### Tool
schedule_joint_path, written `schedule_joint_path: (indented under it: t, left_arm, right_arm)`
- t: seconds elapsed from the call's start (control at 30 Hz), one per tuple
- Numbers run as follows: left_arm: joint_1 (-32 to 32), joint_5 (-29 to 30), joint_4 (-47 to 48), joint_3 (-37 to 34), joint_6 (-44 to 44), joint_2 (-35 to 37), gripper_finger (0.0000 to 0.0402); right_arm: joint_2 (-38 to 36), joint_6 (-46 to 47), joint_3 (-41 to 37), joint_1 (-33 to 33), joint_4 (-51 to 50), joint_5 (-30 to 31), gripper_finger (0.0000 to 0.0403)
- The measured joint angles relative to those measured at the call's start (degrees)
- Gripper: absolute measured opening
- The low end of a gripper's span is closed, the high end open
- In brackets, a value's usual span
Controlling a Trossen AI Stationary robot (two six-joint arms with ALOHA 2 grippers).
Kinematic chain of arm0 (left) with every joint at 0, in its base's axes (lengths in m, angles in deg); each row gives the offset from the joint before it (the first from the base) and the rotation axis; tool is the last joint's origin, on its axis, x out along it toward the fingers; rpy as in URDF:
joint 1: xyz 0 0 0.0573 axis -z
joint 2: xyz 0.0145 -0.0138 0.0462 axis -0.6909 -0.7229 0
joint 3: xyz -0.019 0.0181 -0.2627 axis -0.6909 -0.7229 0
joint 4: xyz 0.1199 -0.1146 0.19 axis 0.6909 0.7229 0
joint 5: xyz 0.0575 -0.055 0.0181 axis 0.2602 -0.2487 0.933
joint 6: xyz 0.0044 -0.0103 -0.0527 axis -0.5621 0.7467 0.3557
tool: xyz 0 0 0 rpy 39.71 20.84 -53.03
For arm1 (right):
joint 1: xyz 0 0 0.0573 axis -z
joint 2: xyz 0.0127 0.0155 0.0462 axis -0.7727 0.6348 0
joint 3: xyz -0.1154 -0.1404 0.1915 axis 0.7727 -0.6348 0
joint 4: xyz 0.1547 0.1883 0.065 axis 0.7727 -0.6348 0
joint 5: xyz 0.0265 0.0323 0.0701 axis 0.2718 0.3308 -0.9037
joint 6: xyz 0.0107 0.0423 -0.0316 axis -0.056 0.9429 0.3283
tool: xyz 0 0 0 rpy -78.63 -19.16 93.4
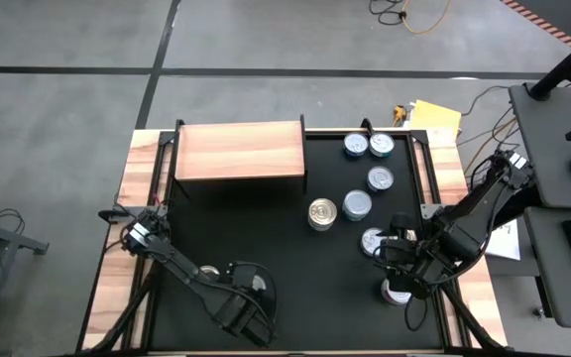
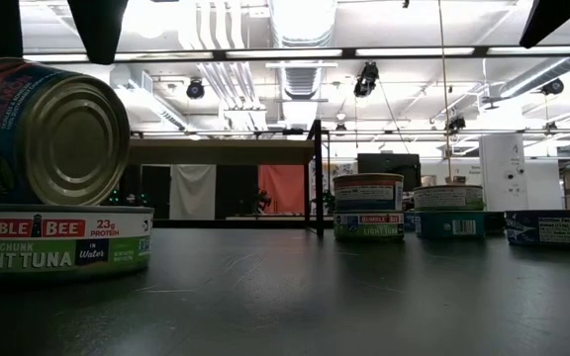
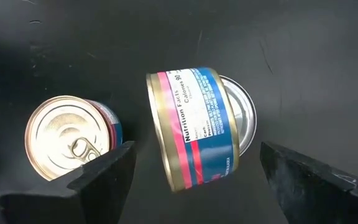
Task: Stack canned seafood by type on shelf
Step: Put the blue/pink tuna can on the shelf
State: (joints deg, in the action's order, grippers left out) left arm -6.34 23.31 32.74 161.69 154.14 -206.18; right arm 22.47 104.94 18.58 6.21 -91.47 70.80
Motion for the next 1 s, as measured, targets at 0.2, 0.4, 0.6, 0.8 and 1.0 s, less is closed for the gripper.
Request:
schedule_joint_path:
  t: [0.2,0.4,0.6,0.8,1.0]
  left_arm:
    - [0.02,0.01,-1.51,-2.51,0.44,0.0,0.032]
    - [0.02,-0.02,-3.55,-5.06,0.43,0.0,0.0301]
    - [0.0,-0.08,-5.39,-6.72,-0.55,0.0,0.0262]
    - [0.0,-0.14,-7.29,-7.28,-2.48,0.01,0.0193]
    - [0.02,-0.37,-7.06,-6.1,-5.01,0.0,0.0174]
  right_arm:
    - [0.0,0.0,0.0,0.0,0.0,0.0,0.0354]
    - [0.0,0.0,0.0,0.0,0.0,0.02,0.0354]
    - [0.0,0.03,0.0,0.0,0.02,0.17,0.0354]
    - [0.01,0.2,0.0,0.0,0.07,0.17,0.0354]
    - [0.02,0.2,0.0,0.0,0.09,0.32,0.0354]
